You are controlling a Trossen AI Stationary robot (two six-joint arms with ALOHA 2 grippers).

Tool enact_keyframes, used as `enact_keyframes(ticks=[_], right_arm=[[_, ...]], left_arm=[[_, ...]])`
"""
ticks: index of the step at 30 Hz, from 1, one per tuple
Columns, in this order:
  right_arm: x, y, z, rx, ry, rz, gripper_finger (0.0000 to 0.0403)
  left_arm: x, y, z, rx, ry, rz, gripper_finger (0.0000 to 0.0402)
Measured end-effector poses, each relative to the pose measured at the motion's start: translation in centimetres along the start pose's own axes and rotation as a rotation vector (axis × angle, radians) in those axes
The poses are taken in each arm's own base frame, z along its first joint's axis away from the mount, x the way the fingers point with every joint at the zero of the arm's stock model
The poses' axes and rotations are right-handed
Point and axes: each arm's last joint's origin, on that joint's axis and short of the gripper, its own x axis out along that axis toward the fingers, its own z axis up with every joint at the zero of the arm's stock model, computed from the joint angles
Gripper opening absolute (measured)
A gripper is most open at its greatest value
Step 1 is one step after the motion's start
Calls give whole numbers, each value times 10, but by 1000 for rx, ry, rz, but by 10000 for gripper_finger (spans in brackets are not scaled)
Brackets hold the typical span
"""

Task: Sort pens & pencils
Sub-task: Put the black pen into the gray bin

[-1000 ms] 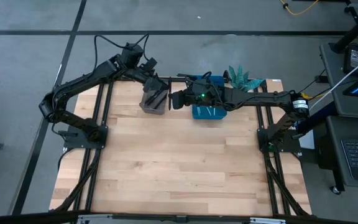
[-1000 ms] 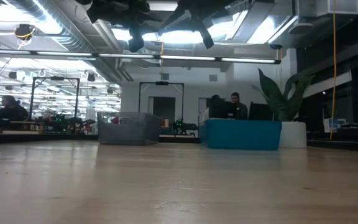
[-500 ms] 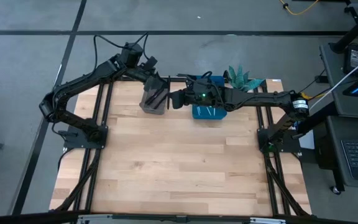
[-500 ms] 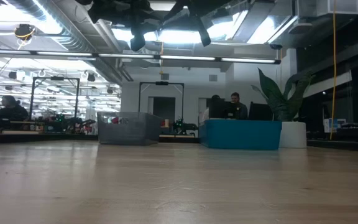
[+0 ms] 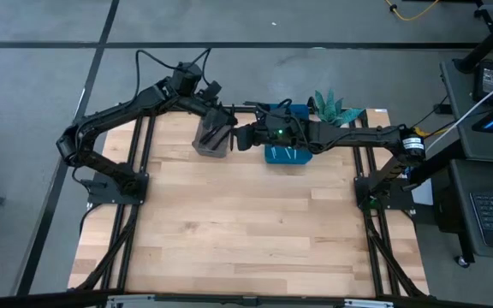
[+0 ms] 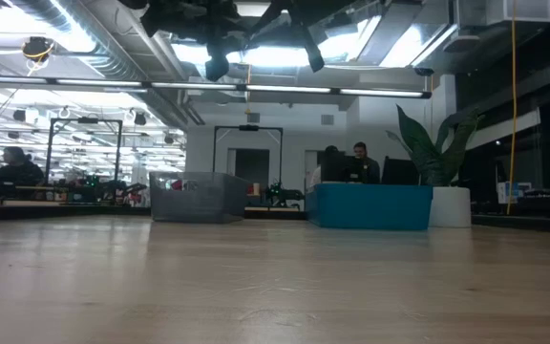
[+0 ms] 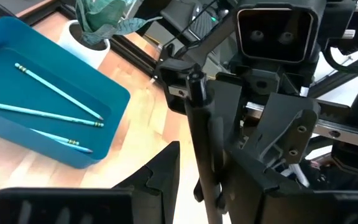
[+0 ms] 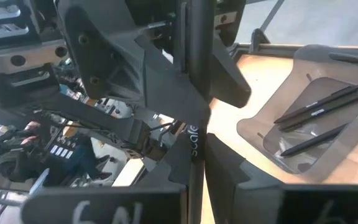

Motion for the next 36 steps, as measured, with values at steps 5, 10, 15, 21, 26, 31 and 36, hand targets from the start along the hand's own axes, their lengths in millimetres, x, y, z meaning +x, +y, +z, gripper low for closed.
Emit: enact_keyframes(ticks=[5, 10, 15, 21, 26, 31, 36], right_arm=[[0, 1, -1, -1, 2, 4, 27], [0, 2, -2, -9, 3, 6, 27], [0, 2, -1, -8, 3, 9, 27], [0, 2, -2, -7, 6, 13, 30], [0, 2, -1, -4, 3, 16, 55], [-1, 2, -1, -7, 6, 15, 64], [-1, 2, -1, -16, 6, 15, 61]], left_arm=[[0, -1, 0, 4, -4, 0, 71], [-1, 0, 1, -19, 3, -26, 27], [-2, 0, 1, -20, 4, -38, 27], [-2, 0, 1, -13, 13, -58, 27], [-4, 2, 2, -10, 11, -67, 27], [-10, 8, 4, -17, -3, -44, 27], [-17, 15, 5, -23, -12, -31, 27]])
